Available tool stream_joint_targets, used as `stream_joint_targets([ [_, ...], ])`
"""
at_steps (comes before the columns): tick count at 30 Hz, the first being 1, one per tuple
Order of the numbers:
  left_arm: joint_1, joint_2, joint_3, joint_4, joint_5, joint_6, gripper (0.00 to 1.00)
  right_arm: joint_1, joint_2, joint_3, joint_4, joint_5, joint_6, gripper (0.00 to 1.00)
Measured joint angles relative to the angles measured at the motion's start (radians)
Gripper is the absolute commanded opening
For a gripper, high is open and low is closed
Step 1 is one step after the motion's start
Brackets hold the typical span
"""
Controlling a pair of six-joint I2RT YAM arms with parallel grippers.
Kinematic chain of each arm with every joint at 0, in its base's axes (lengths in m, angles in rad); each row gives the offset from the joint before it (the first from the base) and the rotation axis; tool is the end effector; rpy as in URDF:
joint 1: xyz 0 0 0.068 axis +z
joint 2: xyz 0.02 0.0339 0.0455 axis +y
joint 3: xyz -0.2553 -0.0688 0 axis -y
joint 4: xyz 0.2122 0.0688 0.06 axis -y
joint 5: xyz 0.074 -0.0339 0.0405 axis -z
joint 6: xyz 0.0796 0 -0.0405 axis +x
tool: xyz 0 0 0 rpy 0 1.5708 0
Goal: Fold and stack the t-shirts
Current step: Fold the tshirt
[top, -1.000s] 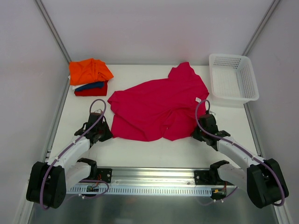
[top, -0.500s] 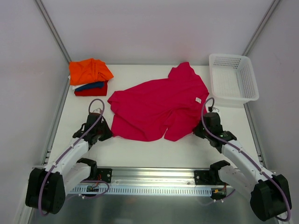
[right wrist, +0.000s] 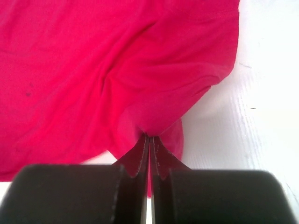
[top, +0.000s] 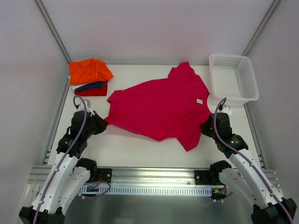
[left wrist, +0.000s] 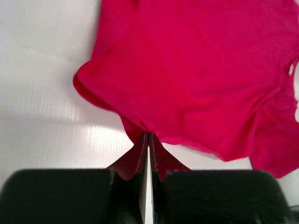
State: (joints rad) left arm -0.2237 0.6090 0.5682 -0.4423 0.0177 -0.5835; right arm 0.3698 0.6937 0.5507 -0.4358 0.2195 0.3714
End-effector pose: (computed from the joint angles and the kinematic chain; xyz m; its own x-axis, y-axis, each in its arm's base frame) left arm 0.1568 -0.0371 0.2395 -0.5086 -0.4492 -0.7345 -0.0517 0.8675 -0.4948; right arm 0.1641 0.0450 0.2229 -0.5416 0.1699 -0.8233 0.0148 0.9811 0.1928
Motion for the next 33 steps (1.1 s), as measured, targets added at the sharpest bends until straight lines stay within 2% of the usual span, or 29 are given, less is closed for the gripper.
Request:
stream_joint_targets([
  [8,0.000,-0.139,0.129,-0.130,-0.084,0.000,0.00,-0.002,-0.076,0.058,-0.076,0.056,-0.014,0.00],
  [20,0.000,-0.124,0.136,-0.192,-0.106,0.000,0.00,-0.002,-0.045,0.061,-0.091,0.031,-0.038,0.00],
  [33,0.000,-0.119,0.136,-0.192,-0.107,0.000,0.00,-0.002,-0.127,0.101,-0.005,0.016,-0.096,0.00],
])
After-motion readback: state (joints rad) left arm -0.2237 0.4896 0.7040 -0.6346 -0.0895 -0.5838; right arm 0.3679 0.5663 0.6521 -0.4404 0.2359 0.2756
